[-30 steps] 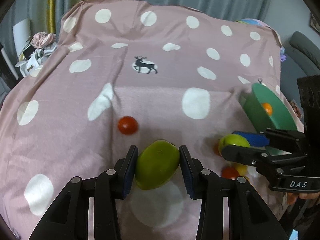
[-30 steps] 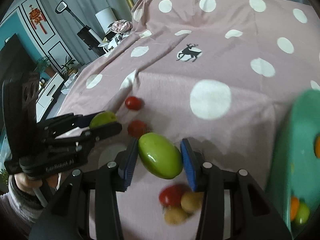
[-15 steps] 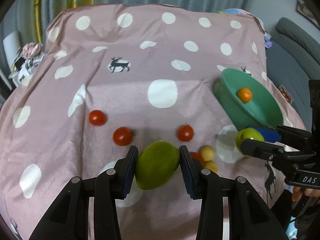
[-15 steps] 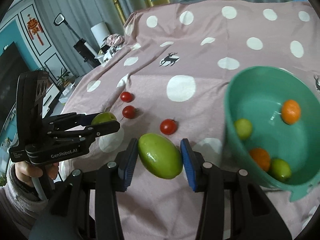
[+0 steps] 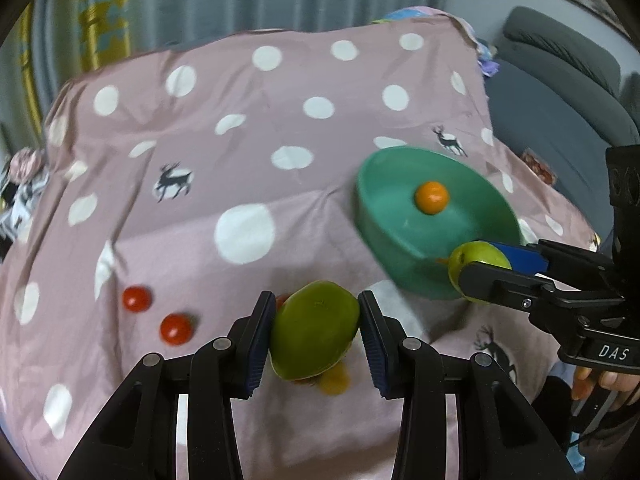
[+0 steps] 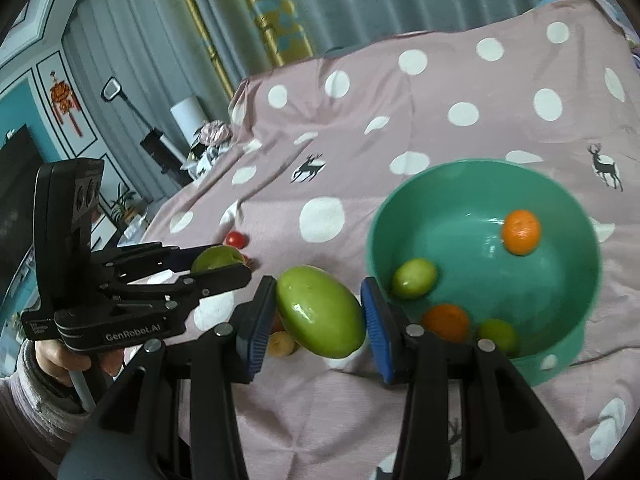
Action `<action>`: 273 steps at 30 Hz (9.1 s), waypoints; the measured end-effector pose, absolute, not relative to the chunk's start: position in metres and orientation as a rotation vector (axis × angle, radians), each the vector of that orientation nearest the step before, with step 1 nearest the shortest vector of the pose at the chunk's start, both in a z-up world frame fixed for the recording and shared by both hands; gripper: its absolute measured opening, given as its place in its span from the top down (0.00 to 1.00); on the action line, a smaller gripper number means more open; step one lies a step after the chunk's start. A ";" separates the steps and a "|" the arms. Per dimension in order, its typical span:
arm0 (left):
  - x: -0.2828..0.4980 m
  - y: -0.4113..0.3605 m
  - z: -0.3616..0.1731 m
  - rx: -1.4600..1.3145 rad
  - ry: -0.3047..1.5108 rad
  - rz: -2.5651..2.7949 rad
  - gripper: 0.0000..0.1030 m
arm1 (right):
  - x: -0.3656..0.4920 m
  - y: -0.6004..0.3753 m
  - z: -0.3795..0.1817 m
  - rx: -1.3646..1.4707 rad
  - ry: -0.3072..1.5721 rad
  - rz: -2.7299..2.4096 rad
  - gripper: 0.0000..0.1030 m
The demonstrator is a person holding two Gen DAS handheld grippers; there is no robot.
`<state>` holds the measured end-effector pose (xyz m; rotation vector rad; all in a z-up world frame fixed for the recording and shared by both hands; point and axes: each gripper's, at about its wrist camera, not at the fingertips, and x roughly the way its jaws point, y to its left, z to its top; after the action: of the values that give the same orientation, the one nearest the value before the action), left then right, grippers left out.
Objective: Organize fruits
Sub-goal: 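Carry the lime into the teal bowl with the left gripper while the right gripper drops its fruit in, then withdraw both open grippers from the bowl, then grasp a small yellow fruit with the left gripper while the right gripper grasps a tan one, then carry both small fruits into the teal bowl and open both grippers, then withdraw both open grippers from the bowl toward the cherry tomatoes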
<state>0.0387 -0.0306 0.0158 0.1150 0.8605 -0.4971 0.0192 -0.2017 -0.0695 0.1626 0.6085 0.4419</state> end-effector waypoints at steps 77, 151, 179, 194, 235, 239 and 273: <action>0.001 0.047 -0.036 0.017 1.000 -0.203 0.04 | -0.022 -0.212 -0.081 0.116 0.620 0.390 0.24; 0.030 0.044 -0.055 -0.121 1.011 -0.435 0.74 | 0.043 -0.147 -0.110 0.080 0.790 0.587 0.48; 0.033 0.068 -0.052 -0.197 0.983 -0.456 0.74 | 0.114 -0.100 -0.140 -0.236 0.929 0.506 0.74; 0.028 0.060 -0.044 -0.160 0.970 -0.456 0.74 | 0.082 -0.117 -0.126 -0.085 0.859 0.554 0.74; 0.032 -0.019 0.004 -0.022 0.898 -0.565 0.74 | 0.016 -0.212 -0.084 0.172 0.655 0.487 0.74; 0.041 -0.041 0.012 0.003 0.875 -0.611 0.74 | 0.016 -0.230 -0.080 0.199 0.633 0.445 0.74; 0.074 -0.152 -0.007 0.220 0.867 -0.664 0.74 | 0.032 -0.280 -0.085 0.164 0.604 0.220 0.72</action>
<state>0.0740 -0.1520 -0.0069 0.2196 0.8668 -0.6636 0.0323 -0.2797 -0.0851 0.1639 0.6041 0.2196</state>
